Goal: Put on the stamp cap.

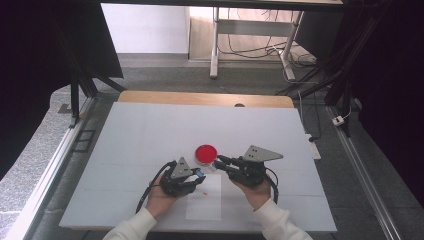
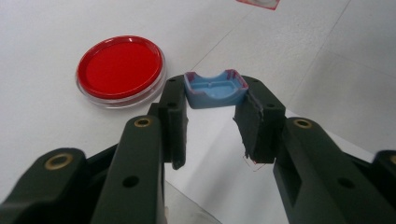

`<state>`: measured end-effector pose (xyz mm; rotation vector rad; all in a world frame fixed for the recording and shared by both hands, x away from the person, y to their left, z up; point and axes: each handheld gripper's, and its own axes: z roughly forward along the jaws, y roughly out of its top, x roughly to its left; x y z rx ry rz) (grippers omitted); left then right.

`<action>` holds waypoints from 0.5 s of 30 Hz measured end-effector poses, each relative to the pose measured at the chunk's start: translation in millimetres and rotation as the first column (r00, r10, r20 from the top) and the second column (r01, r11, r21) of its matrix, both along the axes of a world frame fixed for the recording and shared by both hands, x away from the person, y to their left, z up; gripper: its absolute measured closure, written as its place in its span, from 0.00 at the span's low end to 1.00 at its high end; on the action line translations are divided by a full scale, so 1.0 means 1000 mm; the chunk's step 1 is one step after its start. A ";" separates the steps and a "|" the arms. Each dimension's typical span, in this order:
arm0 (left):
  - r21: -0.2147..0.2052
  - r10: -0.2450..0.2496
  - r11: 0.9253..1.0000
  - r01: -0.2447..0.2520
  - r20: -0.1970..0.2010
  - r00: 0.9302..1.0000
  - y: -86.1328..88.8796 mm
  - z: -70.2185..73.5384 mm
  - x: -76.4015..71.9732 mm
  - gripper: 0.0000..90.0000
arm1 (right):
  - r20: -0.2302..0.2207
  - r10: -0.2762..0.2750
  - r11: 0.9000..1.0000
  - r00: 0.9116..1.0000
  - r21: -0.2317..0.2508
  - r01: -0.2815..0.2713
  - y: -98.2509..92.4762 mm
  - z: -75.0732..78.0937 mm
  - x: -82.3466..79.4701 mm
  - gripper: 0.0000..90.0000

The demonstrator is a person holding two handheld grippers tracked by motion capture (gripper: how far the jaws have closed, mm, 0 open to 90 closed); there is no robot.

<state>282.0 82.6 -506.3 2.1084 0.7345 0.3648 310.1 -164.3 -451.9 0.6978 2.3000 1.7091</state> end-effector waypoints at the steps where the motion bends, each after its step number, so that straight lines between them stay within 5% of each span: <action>1: 0.001 0.000 1.000 0.000 0.001 1.000 -0.001 0.000 0.000 0.71 | 0.002 0.002 1.000 1.000 -0.001 -0.002 0.001 0.000 0.000 0.84; 15: 0.005 -0.012 1.000 0.012 -0.001 1.000 -0.008 -0.002 0.001 0.71 | -0.004 0.014 1.000 1.000 0.006 -0.014 0.005 -0.001 -0.001 0.84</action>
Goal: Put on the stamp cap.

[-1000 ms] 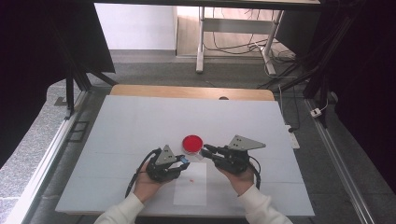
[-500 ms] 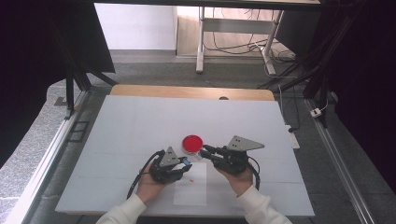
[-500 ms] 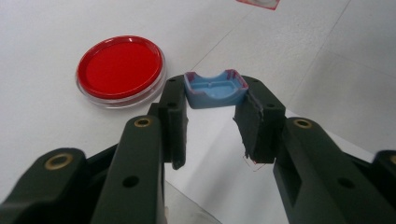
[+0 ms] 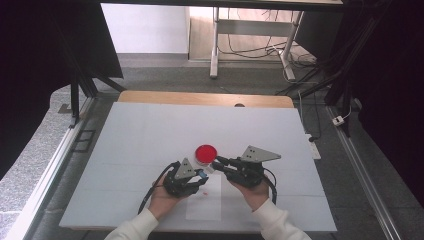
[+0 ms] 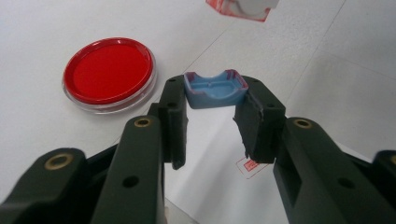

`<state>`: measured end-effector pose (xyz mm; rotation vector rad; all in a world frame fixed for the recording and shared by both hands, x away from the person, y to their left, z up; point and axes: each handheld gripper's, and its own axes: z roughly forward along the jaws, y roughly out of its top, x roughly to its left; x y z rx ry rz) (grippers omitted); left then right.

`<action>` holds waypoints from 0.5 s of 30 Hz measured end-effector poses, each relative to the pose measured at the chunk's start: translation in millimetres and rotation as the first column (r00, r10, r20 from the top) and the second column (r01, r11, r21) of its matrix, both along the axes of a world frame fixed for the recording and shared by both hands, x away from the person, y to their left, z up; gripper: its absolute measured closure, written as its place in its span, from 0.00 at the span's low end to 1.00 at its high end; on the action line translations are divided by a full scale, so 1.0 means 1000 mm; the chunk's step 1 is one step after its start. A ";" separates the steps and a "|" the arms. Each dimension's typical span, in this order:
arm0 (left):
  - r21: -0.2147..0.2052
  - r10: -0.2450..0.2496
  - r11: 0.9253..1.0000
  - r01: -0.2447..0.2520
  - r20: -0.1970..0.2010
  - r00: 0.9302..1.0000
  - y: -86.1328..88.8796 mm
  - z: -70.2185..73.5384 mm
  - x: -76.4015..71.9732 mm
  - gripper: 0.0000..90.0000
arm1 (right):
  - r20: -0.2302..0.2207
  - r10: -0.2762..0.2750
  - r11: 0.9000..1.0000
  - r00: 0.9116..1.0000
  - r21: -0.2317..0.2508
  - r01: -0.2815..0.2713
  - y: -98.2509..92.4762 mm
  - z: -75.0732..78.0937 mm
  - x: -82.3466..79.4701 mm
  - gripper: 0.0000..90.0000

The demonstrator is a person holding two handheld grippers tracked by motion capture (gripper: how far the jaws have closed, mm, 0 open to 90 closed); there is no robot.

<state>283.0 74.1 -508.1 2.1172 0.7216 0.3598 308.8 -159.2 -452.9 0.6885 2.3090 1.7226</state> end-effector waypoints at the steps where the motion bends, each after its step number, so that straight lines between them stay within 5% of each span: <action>1: 0.000 0.000 1.000 0.000 0.000 1.000 -0.001 0.000 0.000 0.71 | -0.003 0.000 1.000 1.000 0.001 0.000 0.001 0.000 0.000 0.84; 15: -0.002 0.000 1.000 0.000 0.015 1.000 -0.005 0.000 -0.001 0.71 | -0.019 0.003 1.000 1.000 -0.010 -0.003 0.010 -0.004 -0.003 0.84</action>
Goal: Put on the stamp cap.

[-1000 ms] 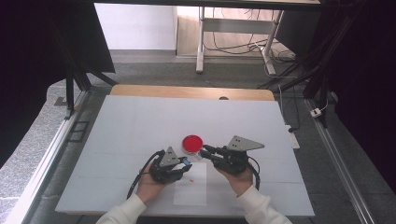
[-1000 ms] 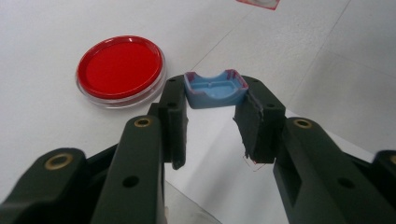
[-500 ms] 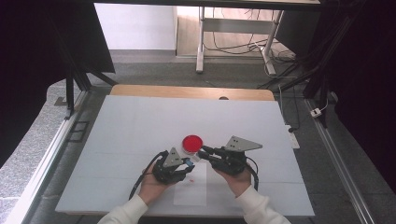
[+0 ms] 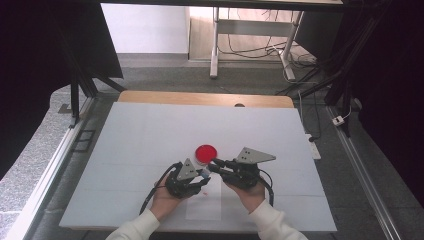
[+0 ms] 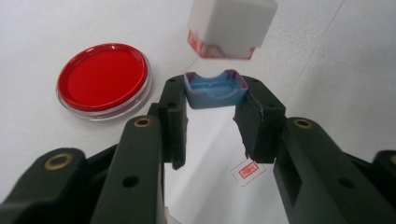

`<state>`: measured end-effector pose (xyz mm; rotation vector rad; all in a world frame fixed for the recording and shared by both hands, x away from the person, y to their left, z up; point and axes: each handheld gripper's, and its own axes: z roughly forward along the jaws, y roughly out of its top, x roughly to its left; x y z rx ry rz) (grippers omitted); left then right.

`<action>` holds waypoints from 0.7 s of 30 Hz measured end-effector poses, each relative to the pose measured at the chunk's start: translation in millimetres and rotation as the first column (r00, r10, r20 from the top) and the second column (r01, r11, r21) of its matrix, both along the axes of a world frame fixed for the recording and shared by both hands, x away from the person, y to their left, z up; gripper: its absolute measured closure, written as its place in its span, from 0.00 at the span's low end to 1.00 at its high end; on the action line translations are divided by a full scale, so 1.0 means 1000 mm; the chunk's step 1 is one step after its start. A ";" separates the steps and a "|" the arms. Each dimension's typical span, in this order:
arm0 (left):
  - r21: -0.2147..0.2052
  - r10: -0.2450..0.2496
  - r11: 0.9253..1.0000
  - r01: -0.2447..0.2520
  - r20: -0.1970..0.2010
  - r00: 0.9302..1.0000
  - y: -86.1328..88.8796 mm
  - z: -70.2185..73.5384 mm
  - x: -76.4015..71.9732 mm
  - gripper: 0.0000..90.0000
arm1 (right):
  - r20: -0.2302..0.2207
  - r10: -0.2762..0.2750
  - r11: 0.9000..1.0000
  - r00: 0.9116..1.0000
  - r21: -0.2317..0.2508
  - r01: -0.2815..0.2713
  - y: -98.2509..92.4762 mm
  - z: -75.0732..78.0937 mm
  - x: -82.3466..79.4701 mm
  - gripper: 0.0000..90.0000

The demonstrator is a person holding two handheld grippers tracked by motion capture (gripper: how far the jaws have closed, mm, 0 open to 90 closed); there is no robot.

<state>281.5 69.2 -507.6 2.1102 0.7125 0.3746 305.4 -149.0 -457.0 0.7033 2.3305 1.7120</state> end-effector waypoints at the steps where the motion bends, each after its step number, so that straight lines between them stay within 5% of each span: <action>1: 0.000 0.001 1.000 -0.001 0.001 1.000 0.000 0.000 0.000 0.71 | -0.001 -0.003 1.000 1.000 -0.001 0.003 0.001 0.000 0.000 0.84; 21: 0.003 0.010 1.000 -0.011 0.019 1.000 -0.002 -0.001 -0.001 0.71 | -0.027 -0.053 0.999 0.998 -0.009 0.052 0.005 -0.005 -0.003 0.84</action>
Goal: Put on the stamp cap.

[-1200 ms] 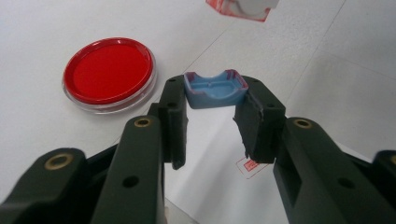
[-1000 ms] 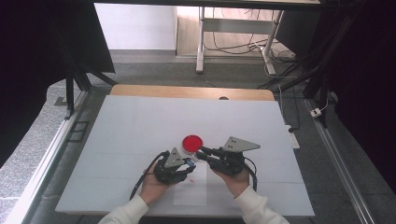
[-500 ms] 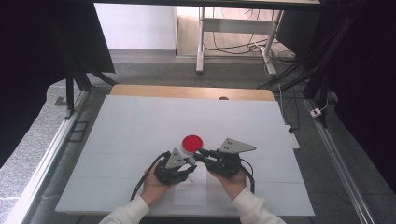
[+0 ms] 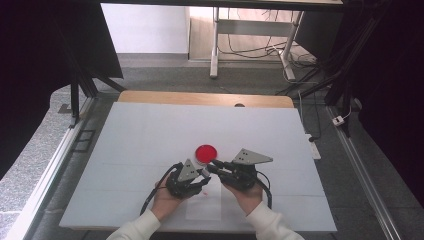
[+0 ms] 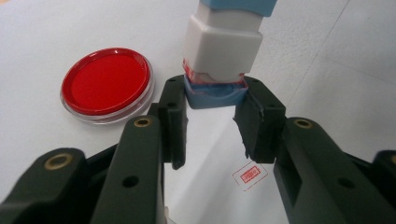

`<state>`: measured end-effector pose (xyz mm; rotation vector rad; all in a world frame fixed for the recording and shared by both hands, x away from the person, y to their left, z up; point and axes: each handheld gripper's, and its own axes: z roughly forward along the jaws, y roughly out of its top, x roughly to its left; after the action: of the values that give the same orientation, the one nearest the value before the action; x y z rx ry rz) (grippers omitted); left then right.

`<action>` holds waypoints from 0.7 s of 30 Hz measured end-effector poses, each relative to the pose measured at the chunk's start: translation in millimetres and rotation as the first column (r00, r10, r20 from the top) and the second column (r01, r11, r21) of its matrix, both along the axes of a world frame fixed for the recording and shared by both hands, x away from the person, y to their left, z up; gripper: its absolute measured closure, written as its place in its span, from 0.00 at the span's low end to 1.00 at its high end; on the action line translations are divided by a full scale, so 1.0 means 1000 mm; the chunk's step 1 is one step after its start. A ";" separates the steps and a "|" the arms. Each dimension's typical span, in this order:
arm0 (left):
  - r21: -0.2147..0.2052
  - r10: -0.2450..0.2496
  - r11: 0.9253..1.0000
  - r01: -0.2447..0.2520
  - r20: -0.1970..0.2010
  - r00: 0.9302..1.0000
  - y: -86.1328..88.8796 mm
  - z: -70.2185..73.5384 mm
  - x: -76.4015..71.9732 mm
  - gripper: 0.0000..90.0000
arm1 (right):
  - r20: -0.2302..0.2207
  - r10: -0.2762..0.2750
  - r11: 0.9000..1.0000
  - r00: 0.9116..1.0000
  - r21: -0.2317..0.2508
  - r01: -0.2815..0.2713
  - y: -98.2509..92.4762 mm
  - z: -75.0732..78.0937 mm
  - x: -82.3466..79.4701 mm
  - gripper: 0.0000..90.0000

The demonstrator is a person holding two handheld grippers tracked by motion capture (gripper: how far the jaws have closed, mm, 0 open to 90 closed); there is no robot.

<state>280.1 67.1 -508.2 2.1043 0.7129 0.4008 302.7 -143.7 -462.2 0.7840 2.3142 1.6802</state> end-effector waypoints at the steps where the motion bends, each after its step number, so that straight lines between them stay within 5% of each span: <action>1: 0.000 0.002 1.000 -0.002 0.000 1.000 0.000 0.000 0.000 0.71 | -0.001 -0.001 1.000 1.000 0.000 0.001 0.000 0.000 0.000 0.84; 21: 0.014 0.009 1.000 -0.010 0.027 1.000 -0.001 0.000 -0.001 0.71 | -0.013 -0.016 1.000 1.000 -0.010 0.015 0.001 -0.001 -0.001 0.84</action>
<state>278.7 65.9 -508.2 2.1055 0.7064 0.4397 301.9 -142.5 -463.4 0.8114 2.3172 1.6612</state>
